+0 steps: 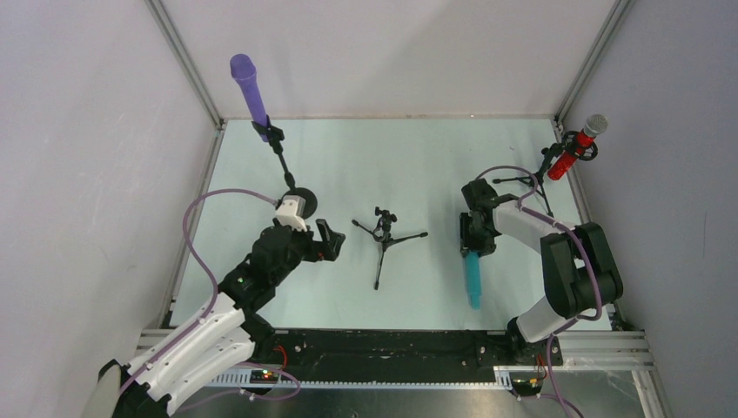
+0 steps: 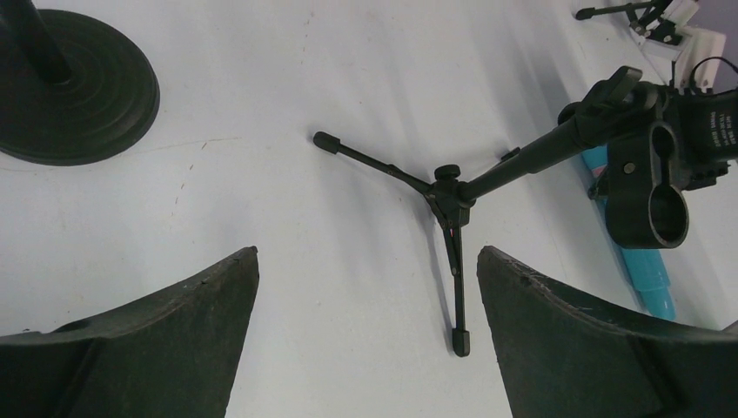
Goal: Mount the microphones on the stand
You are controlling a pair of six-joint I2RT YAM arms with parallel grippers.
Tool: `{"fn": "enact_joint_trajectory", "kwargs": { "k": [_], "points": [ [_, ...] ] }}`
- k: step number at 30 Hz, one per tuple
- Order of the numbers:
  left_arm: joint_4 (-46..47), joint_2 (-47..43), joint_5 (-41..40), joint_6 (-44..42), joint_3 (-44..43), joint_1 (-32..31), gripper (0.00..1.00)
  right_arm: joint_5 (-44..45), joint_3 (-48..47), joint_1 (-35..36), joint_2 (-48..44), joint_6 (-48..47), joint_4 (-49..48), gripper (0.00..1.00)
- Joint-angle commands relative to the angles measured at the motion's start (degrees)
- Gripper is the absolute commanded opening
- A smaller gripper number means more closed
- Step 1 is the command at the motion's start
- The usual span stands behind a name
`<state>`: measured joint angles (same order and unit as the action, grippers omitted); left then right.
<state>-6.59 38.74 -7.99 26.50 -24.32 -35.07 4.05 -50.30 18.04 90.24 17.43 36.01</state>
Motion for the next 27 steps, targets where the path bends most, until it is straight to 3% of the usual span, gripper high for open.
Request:
{"fn": "enact_joint_trajectory", "kwargs": {
  "k": [1, 13, 27],
  "points": [
    [2.28, -2.20, -1.46, 0.06, 0.58, 0.49, 0.99, -4.18, -2.37, -0.03, 0.78, -1.46, -0.84, 0.00],
    [2.30, -4.23, -1.34, -0.81, 1.38, 0.45, 0.99, -5.32, -7.87, 3.27, -7.18, -3.59, -2.18, 0.00],
    [2.31, -4.51, -1.19, -1.90, 1.24, 0.50, 1.00, -17.19, -9.65, 4.69, -29.46, -5.32, -16.38, 0.00]
  ]
}}
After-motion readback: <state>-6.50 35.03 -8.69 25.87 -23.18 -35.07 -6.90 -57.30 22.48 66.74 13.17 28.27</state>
